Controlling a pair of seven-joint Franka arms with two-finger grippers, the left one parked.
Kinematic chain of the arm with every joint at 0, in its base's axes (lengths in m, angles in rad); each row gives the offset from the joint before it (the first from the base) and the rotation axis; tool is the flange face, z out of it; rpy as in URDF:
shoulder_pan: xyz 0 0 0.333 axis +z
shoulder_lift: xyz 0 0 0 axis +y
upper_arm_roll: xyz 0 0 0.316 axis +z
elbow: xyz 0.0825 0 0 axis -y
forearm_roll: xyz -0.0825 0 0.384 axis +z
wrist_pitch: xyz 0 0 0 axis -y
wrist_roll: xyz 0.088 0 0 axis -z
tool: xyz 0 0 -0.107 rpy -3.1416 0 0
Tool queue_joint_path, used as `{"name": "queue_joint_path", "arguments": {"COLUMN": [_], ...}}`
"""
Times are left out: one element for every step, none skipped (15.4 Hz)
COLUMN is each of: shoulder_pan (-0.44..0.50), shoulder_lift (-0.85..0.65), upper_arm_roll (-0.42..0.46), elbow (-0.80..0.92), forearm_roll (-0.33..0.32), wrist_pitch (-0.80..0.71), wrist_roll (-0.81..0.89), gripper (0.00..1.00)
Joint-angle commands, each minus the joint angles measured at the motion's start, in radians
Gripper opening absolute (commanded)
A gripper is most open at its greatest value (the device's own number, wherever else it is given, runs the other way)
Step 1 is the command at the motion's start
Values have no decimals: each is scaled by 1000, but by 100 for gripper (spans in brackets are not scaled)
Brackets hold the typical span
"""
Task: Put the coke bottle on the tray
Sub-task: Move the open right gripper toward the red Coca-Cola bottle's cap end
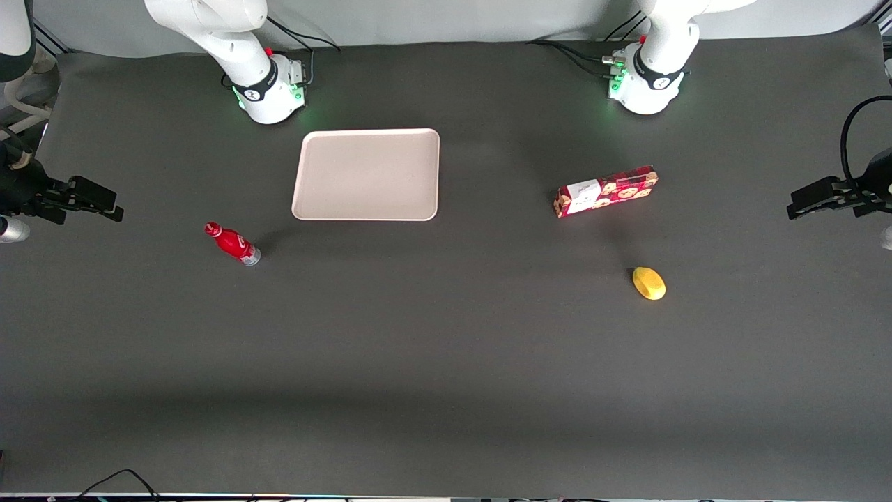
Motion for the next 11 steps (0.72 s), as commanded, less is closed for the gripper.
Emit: {"name": "queue_joint_path", "arguments": {"shoulder_pan": [9, 9, 9, 9, 7, 7, 6, 3, 1, 0, 0], "shoulder_lift": [-26, -26, -26, -24, -23, -21, -23, -26, -28, -32, -35], "upper_arm_roll": [-12, -12, -12, -12, -12, -12, -12, -12, -12, -12, -12], "elbow": [-27, -27, -27, -28, -30, -42, -65, -91, -114, -136, -157], "forearm_roll": [18, 18, 19, 21, 27, 30, 31, 31, 31, 31, 31], "wrist_pitch": [19, 19, 19, 19, 16, 13, 14, 14, 17, 22, 25], "wrist_roll": [-5, -3, -2, -3, -13, -10, -5, -3, -6, -10, -13], "gripper": [100, 100, 100, 100, 100, 100, 100, 100, 100, 100, 100]}}
